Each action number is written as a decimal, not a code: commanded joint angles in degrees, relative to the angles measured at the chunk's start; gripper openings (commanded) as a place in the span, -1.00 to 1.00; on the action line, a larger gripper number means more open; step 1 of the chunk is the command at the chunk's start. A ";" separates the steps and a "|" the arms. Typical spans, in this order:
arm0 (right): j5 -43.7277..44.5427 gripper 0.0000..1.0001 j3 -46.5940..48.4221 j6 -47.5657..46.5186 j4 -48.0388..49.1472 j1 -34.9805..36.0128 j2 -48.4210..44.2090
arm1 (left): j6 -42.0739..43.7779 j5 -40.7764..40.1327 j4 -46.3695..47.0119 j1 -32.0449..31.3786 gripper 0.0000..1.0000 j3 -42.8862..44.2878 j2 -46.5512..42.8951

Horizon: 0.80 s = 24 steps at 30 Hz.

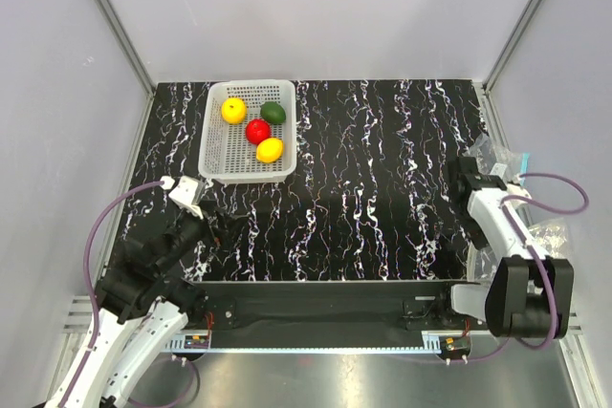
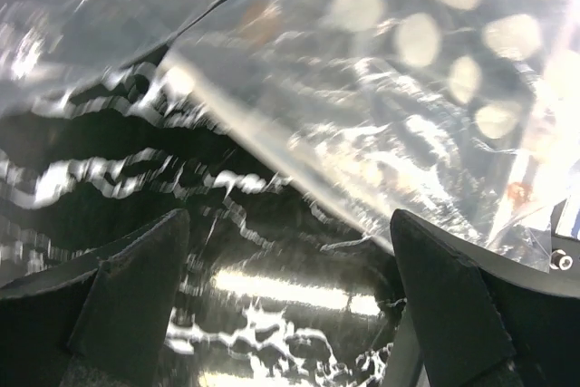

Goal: Place the food in the zip-top bag and seal the zipper
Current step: Pick up the zipper food storage bag at the corner of the board.

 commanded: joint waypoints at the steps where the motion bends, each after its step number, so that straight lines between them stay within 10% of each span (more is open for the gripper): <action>1: 1.25 0.99 -1.24 3.28 2.49 -4.77 -2.79 | 0.52 1.37 2.93 -0.02 0.98 0.03 -0.69; 16: -16.66 0.92 -9.59 -2.35 18.29 -25.52 0.97 | 0.44 1.28 3.01 -0.46 0.98 -0.06 -0.78; 24: -15.27 -0.60 -10.38 0.29 16.99 -26.05 -0.59 | 0.35 1.10 3.01 -0.46 0.98 -0.14 -0.87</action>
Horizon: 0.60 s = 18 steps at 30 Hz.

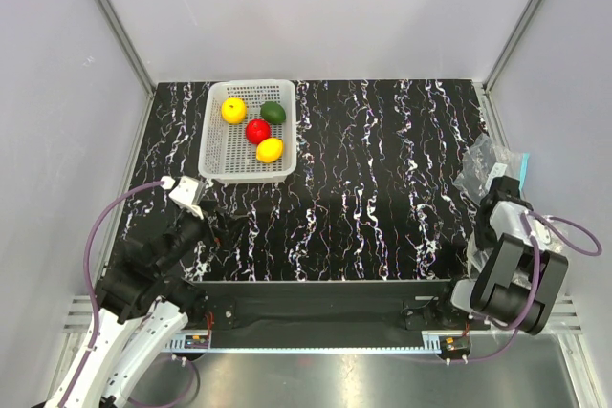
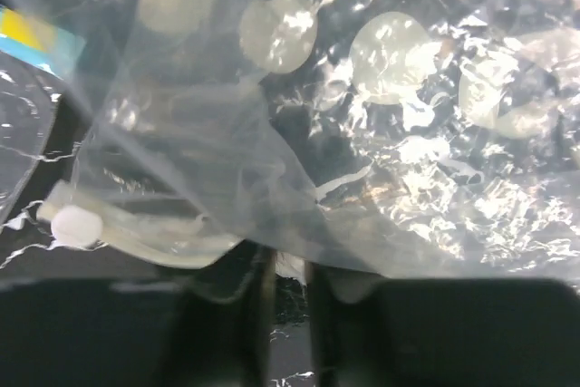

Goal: Place the food in the zip-top bag and seal the zipper
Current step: Pick up the zipper food storage bag at the corner of the board.

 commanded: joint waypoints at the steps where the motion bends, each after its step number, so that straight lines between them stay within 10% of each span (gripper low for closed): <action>1: 1.61 -0.66 -0.63 0.36 0.62 -0.37 -5.94 | 0.33 0.84 2.88 -0.24 0.98 -0.12 -0.84; 4: 1.62 -1.00 -1.33 -1.31 0.35 -0.37 -10.17 | 0.33 0.67 2.80 -0.33 0.98 -0.12 -0.93; 13: -1.19 -1.00 2.35 -6.66 -6.25 -0.28 -27.29 | 0.06 -0.13 2.71 -0.33 0.98 -0.12 -1.20; 18: -22.50 -1.00 7.18 -20.88 -0.45 -0.28 -34.43 | 0.15 0.05 2.71 -0.24 0.98 -0.03 -0.58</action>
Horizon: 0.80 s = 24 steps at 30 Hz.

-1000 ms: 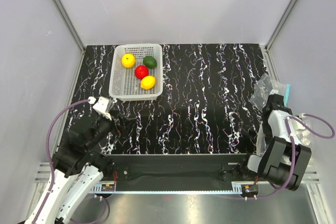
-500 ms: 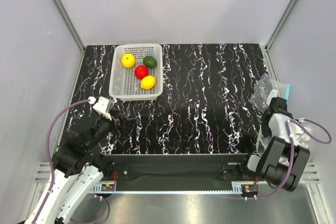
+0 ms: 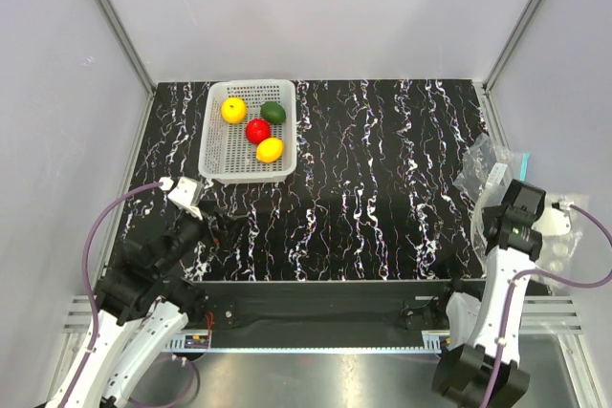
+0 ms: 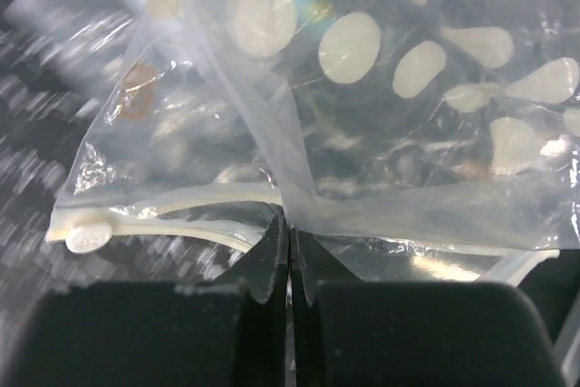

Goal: Place the food in the zip-top bag and seal the zipper
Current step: Pick up the zipper food storage bag at the corner of the board.

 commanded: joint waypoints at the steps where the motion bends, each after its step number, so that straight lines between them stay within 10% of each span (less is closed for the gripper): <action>1: -15.17 -1.00 4.87 -10.82 5.11 -0.19 -3.23 | 0.09 0.12 2.68 -0.33 0.98 0.01 0.25; 7: -48.08 -1.00 7.50 -13.81 13.28 1.12 1.68 | 0.70 1.95 2.95 -0.24 0.98 0.62 1.04; 16: -40.49 -1.00 11.72 -5.82 20.14 22.81 9.77 | -11.06 11.36 14.79 -1.28 0.91 1.86 14.83; 24: -35.04 -1.00 15.24 3.15 21.90 32.67 12.14 | -17.66 1.09 40.10 -13.23 0.96 -0.43 30.71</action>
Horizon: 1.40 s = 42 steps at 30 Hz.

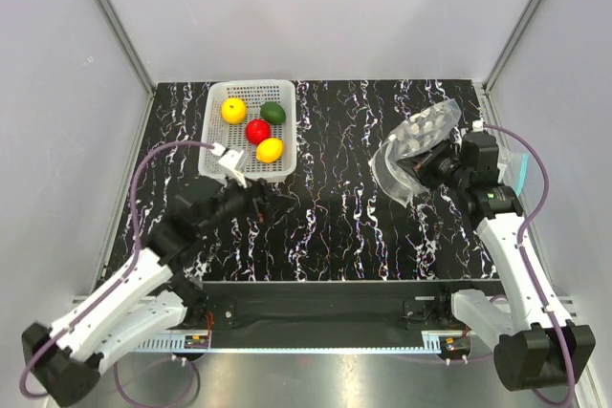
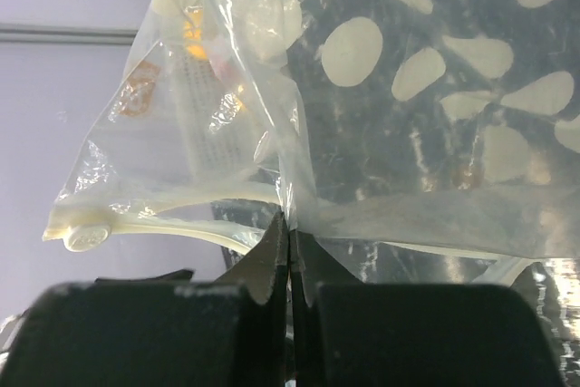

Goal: Place the food in the zip-top bag and seal the zipper
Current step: Pick up the zipper food storage bag at the corner of the board, then open the zipper of the food storage bag.

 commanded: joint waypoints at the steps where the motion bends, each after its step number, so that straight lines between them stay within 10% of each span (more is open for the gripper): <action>1: 2.32 -1.00 3.37 5.32 3.48 3.58 0.47 | -3.92 -6.51 19.95 -7.28 0.96 0.05 7.64; 26: -0.93 -1.00 1.18 10.86 7.08 10.01 3.20 | 0.91 -3.99 40.92 -13.47 0.86 14.55 40.34; 30: -0.75 -1.00 1.18 10.86 7.26 10.27 3.73 | 2.05 -2.06 39.43 -13.47 0.55 18.85 43.42; 38: -3.39 -0.92 1.53 3.14 8.49 10.45 4.69 | 2.76 -1.97 38.89 -13.30 -0.99 20.27 45.89; 41: -4.44 -0.80 1.88 -1.08 7.79 10.36 6.62 | 1.97 -0.65 38.63 -13.21 -1.00 19.57 44.75; 42: -5.14 -0.32 2.40 -2.57 7.79 10.45 7.15 | 1.62 0.40 37.06 -13.03 -1.00 19.56 44.40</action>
